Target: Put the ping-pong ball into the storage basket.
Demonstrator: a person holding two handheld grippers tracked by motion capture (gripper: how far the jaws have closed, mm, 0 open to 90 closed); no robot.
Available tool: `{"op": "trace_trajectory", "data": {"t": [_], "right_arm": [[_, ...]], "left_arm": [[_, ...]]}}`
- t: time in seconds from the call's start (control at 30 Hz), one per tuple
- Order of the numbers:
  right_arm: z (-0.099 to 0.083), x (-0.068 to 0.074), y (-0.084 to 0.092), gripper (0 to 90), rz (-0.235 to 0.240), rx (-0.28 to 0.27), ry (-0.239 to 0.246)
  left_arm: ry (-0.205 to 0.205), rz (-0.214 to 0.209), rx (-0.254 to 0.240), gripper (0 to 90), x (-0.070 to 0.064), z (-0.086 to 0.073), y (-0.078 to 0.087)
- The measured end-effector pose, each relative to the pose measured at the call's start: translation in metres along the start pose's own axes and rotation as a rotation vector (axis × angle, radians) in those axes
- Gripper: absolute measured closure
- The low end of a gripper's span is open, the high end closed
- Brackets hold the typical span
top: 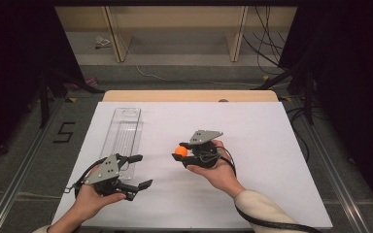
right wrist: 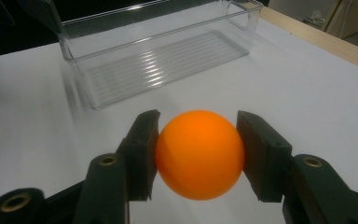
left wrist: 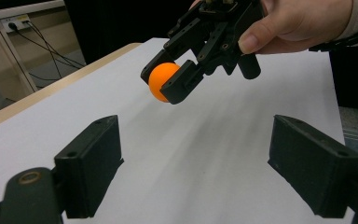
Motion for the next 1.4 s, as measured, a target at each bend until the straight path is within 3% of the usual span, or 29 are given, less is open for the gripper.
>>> {"op": "trace_trajectory", "data": {"t": [1.4], "right_arm": [[0.013, -0.01, -0.012, 51.3, -0.004, -0.017, -0.015]], "left_arm": [[0.0, -0.004, 0.0, 16.7, 0.0, 0.0, 0.0]]}}
Point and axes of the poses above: each handheld gripper's, and its own axes: y roughly backward along the jaws, z roughly out of its top, x roughly to its left, the point moved 10 cm from there along -y, roughly forward along the jaws, and after that the axes turned 7 degrees about z, right-handed, at the moved point
